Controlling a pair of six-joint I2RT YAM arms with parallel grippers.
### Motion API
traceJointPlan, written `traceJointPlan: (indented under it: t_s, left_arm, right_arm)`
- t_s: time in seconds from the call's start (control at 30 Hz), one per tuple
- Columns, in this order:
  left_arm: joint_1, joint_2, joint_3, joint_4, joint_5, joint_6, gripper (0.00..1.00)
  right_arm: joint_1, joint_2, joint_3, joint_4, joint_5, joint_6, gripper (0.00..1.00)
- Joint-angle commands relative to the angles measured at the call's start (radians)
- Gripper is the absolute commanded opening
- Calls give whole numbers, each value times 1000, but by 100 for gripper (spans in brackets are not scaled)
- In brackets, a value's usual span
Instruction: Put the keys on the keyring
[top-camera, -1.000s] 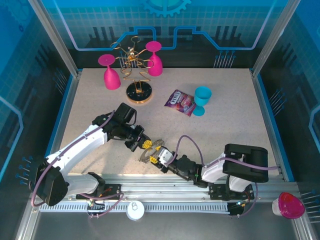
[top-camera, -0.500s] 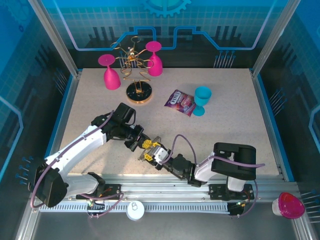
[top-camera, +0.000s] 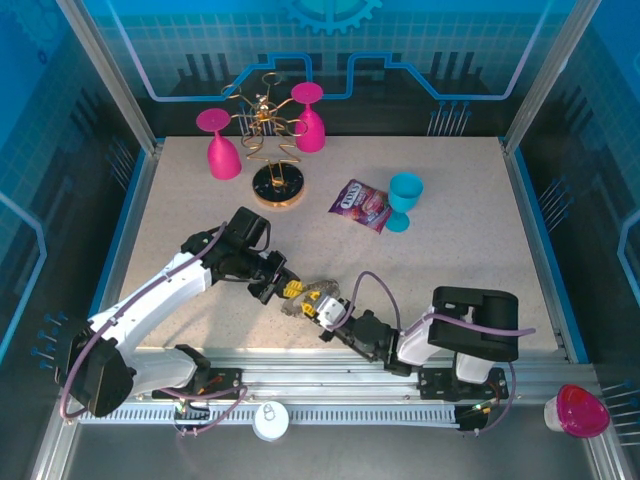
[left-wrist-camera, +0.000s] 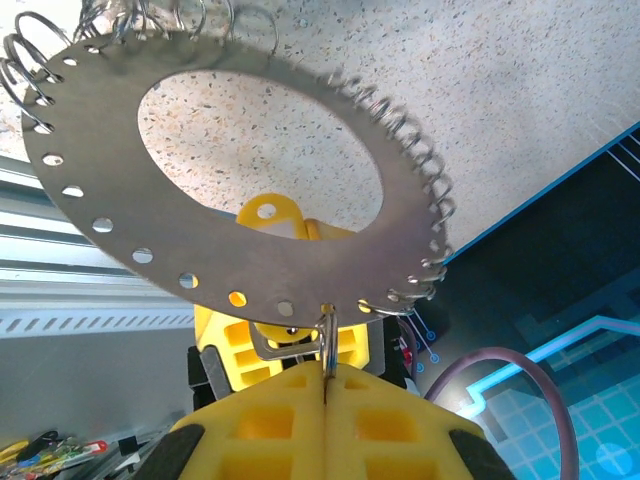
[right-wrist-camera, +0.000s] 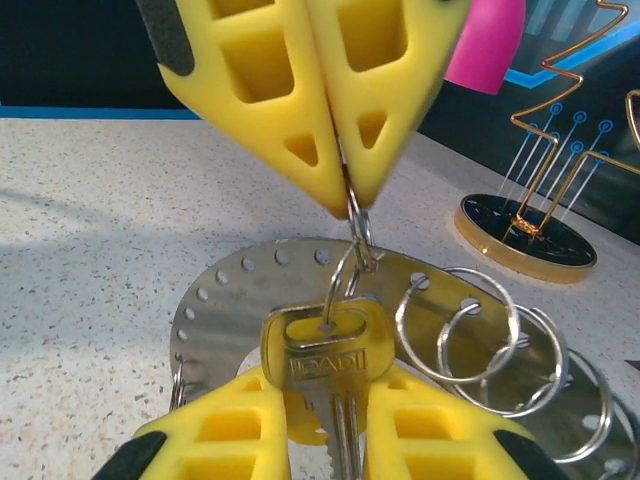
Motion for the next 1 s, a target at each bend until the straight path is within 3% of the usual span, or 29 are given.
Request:
traceJointPlan:
  t_s: [0.0,0.2,0.37,0.5,0.63,0.97]
  left_arm:
    - [11,-28,-4,21,51,-20,0]
    - [13,-27,-3,24,53,-20,0]
    - [14,-31,-3,24,53,-21,0]
    - [16,-28,-5,24,53,-21,0]
    - [15,-32,-6,22,52,-20,0]
    - [15,-34,-9,27,51,-24,0]
  right_arm:
    - [-7,-50,-15,-32,-3,13,5]
    - [-16,-93,-44,-86,-16,23,6]
    - [-24,-128,-51,-149,-26,46,23]
    - [-19,-208,-53,-182,-77,22,26]
    - [-14,-314,8,-361,-123,5,34]
    - [-32,-321,97,-434,-107,61,31]
